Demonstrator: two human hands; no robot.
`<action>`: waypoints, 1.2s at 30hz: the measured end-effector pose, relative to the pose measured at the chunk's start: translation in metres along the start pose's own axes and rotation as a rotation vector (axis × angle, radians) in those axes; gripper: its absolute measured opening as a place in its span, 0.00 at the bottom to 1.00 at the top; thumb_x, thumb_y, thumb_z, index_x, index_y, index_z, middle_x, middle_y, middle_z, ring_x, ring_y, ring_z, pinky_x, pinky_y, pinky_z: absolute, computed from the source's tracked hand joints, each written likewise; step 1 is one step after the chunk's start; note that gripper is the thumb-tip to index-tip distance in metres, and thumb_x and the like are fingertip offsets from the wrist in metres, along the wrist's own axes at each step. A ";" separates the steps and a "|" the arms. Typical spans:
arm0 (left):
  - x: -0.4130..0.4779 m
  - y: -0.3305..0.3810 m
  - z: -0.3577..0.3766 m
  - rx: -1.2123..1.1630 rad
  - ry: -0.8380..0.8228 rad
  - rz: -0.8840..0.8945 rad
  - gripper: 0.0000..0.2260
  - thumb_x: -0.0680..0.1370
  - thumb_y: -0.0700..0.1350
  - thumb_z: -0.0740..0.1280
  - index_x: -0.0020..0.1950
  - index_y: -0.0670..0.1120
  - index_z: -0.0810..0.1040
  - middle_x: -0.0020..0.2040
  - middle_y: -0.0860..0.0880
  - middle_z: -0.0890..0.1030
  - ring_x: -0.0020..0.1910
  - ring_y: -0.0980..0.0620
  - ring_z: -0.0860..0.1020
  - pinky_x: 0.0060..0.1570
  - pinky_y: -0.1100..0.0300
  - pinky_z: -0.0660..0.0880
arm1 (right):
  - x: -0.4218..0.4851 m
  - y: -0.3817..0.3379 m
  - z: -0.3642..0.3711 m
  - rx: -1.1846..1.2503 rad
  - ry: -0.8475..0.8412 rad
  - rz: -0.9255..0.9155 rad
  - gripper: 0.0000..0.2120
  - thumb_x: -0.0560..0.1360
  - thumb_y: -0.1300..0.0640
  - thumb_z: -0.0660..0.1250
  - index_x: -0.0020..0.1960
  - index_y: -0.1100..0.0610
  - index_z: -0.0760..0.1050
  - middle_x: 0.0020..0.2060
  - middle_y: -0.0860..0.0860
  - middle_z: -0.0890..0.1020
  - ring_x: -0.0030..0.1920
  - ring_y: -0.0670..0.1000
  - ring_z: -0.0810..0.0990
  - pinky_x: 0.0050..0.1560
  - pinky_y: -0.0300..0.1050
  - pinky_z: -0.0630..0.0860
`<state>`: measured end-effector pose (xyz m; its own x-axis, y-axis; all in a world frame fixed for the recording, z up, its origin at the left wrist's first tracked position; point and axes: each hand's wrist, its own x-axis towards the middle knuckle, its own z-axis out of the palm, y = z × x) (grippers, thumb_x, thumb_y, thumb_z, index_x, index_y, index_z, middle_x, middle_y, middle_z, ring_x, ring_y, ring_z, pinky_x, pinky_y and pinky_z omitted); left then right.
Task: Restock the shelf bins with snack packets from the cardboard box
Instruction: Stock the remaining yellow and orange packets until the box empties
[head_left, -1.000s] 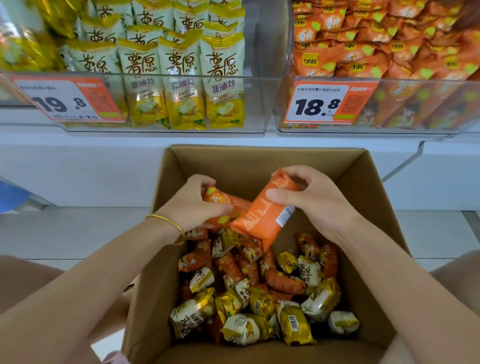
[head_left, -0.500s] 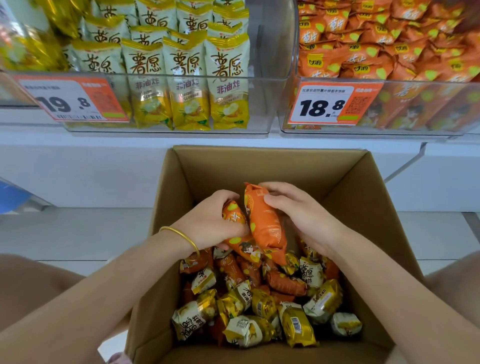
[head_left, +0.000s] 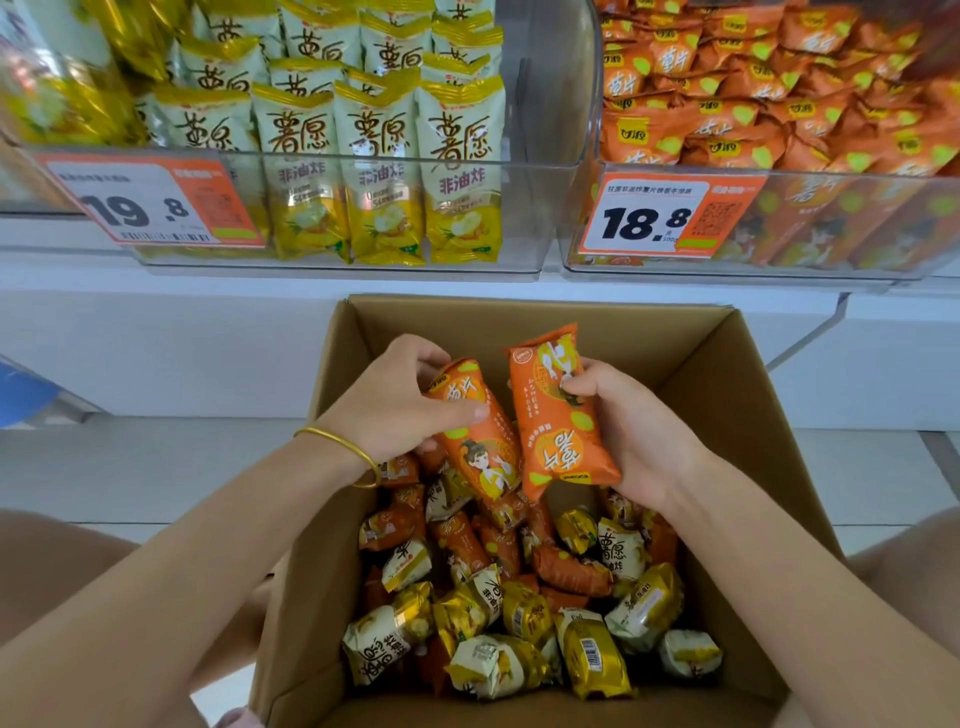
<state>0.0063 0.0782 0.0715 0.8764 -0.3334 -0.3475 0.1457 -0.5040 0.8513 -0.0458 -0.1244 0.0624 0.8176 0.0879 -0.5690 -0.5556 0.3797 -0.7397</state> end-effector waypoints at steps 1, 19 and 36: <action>0.001 -0.001 0.000 -0.006 0.015 0.019 0.22 0.70 0.48 0.75 0.58 0.51 0.68 0.55 0.51 0.74 0.49 0.53 0.79 0.40 0.58 0.81 | 0.000 0.000 0.000 0.008 -0.003 0.031 0.21 0.72 0.55 0.65 0.64 0.57 0.72 0.55 0.57 0.81 0.50 0.56 0.81 0.47 0.51 0.79; 0.005 -0.006 -0.012 -0.101 0.268 0.058 0.20 0.70 0.48 0.75 0.57 0.53 0.69 0.56 0.48 0.75 0.47 0.56 0.75 0.31 0.61 0.79 | -0.008 -0.009 -0.003 -0.258 -0.036 -0.099 0.35 0.59 0.61 0.73 0.65 0.57 0.69 0.57 0.56 0.79 0.46 0.50 0.83 0.39 0.45 0.80; -0.036 0.014 -0.010 -0.209 0.143 0.261 0.19 0.67 0.59 0.68 0.57 0.60 0.73 0.55 0.54 0.80 0.54 0.56 0.79 0.57 0.52 0.76 | -0.032 -0.026 0.039 -0.562 -0.214 -0.468 0.18 0.57 0.50 0.77 0.47 0.47 0.81 0.56 0.41 0.80 0.58 0.44 0.79 0.52 0.37 0.76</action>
<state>-0.0188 0.0916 0.1001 0.9496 -0.3074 -0.0617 -0.0137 -0.2374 0.9713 -0.0514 -0.1016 0.1135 0.9665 0.2315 -0.1111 -0.0901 -0.0992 -0.9910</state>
